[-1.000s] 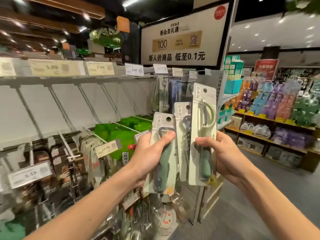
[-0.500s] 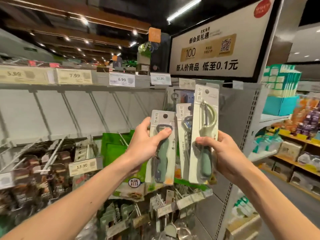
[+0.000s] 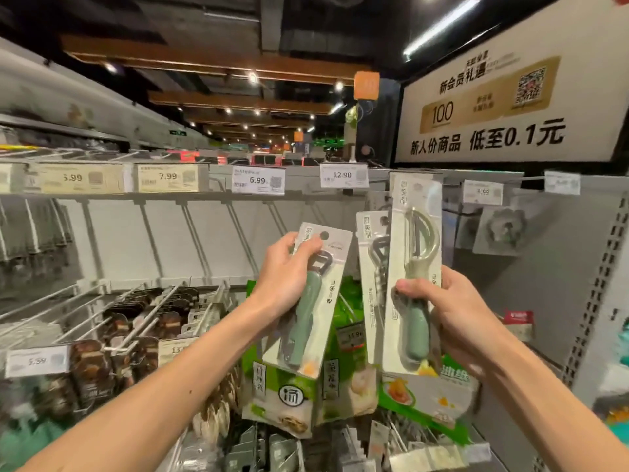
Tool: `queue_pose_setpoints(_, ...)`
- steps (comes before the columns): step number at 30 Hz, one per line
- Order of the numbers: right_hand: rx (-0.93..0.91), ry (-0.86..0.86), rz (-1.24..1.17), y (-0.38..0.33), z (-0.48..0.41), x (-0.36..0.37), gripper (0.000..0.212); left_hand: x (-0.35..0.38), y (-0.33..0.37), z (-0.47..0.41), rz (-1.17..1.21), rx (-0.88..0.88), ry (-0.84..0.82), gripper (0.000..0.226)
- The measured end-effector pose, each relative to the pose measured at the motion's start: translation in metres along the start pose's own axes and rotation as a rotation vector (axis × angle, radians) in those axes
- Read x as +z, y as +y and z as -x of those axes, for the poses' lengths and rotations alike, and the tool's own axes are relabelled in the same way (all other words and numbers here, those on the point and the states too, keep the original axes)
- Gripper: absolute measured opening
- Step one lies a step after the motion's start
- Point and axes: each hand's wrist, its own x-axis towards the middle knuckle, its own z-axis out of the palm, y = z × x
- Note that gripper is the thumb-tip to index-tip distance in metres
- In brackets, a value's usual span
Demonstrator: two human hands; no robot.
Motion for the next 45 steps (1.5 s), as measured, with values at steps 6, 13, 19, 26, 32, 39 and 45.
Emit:
queue_pose_setpoints(6, -0.026, -0.008, 0.035, -0.002, -0.036, -0.009, 0.017, 0.015, -0.007, -0.060, -0.118, 0.045, 0.102, 0.027)
queue_pose_setpoints(13, -0.040, -0.027, 0.059, 0.002, -0.066, -0.022, 0.041, 0.027, -0.028, -0.096, -0.217, 0.195, -0.016, 0.036)
queue_pose_setpoints(19, -0.061, -0.115, 0.052, 0.009, -0.081, -0.023, 0.040, 0.027, -0.022, -0.107, -0.224, 0.550, 0.004, 0.051)
queue_pose_setpoints(26, -0.104, -0.178, 0.031, 0.004, -0.106, -0.019, 0.027, 0.033, -0.018, -0.135, -0.372, 0.654, 0.060, 0.056)
queue_pose_setpoints(32, -0.100, -0.198, 0.020, 0.006, -0.121, -0.020, 0.040, 0.035, -0.024, -0.150, -0.514, 0.731, 0.097, 0.068)
queue_pose_setpoints(39, -0.101, -0.172, 0.014, 0.009, -0.132, -0.018, 0.041, 0.030, -0.041, -0.168, -0.708, 0.788, 0.114, 0.101)
queue_pose_setpoints(45, -0.100, -0.176, 0.005, 0.012, -0.130, -0.017, 0.028, 0.022, -0.036, -0.166, -0.799, 0.782, 0.103, 0.104)
